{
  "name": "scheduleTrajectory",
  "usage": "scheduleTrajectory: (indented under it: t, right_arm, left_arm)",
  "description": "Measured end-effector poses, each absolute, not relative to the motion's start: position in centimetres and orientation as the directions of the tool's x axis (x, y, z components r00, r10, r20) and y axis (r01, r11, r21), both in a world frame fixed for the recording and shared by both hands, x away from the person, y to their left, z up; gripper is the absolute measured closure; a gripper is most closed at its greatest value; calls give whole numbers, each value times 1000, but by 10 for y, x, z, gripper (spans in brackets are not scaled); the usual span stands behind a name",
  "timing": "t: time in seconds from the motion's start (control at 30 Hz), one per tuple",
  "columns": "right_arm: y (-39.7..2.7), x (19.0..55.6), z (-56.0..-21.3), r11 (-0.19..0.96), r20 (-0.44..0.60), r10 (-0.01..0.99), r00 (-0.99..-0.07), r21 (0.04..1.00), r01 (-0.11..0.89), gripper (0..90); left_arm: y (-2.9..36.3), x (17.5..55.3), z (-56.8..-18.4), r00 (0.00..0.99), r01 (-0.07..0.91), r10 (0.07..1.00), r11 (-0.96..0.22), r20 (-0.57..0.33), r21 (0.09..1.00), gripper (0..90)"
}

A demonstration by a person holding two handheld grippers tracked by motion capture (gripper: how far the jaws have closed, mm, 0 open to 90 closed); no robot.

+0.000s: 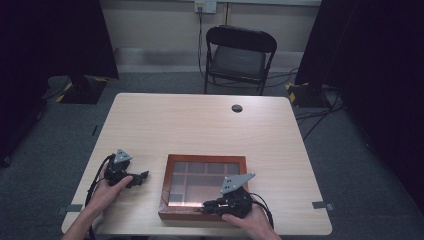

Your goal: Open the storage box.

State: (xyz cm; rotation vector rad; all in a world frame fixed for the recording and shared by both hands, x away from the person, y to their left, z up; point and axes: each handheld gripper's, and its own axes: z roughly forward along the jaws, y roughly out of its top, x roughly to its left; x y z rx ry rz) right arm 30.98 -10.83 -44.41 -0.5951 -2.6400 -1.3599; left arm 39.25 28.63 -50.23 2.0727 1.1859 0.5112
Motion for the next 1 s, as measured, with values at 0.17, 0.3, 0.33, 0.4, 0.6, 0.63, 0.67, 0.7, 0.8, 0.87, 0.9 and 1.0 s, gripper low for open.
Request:
scheduleTrajectory:
  t: [0.17, 0.3, 0.33, 0.4, 0.6, 0.63, 0.67, 0.7, 0.8, 0.87, 0.9, 1.0]
  right_arm:
    - [-112, 312, -445, 511, 291, 291, -912, 758, 405, 802]
    - [-112, 311, -446, 505, 284, 290, -914, 766, 398, 796]
    - [-112, 311, -446, 505, 284, 290, -914, 766, 398, 796]
    - [-112, 312, -446, 505, 283, 289, -915, 766, 397, 795]
    - [-108, 313, -442, 541, 261, 266, -928, 757, 367, 820]
    - [-108, 313, -442, 539, 265, 263, -928, 757, 370, 821]
    - [-108, 313, -442, 539, 265, 263, -928, 757, 370, 821]
    - [-108, 314, -441, 535, 271, 261, -927, 759, 372, 821]
    - [-110, 315, -437, 523, 283, 259, -923, 763, 380, 822]
    - [-112, 316, -432, 504, 290, 254, -923, 774, 382, 823]
    - [-112, 316, -432, 504, 290, 254, -923, 774, 382, 823]
    - [-111, 319, -427, 522, 281, 239, -929, 770, 367, 827]
  left_arm:
    - [286, 393, -502, 506, 593, 862, -349, 1, 726, 68]
    - [286, 392, -502, 507, 593, 862, -349, 1, 726, 68]
    - [286, 392, -502, 507, 593, 862, -349, 1, 726, 68]
    - [286, 392, -502, 507, 593, 862, -349, 1, 726, 68]
    - [287, 391, -501, 516, 588, 857, -360, 7, 724, 97]
    - [286, 391, -501, 513, 589, 858, -353, 1, 727, 109]
    - [286, 391, -501, 513, 589, 858, -353, 1, 727, 126]
    - [285, 390, -498, 517, 591, 856, -358, 2, 723, 165]
    - [285, 389, -497, 533, 601, 845, -345, -40, 721, 185]
    - [284, 388, -494, 545, 601, 837, -354, -43, 716, 185]
    - [283, 388, -493, 552, 592, 833, -366, -30, 718, 185]
    - [281, 386, -488, 578, 576, 814, -357, -58, 735, 185]
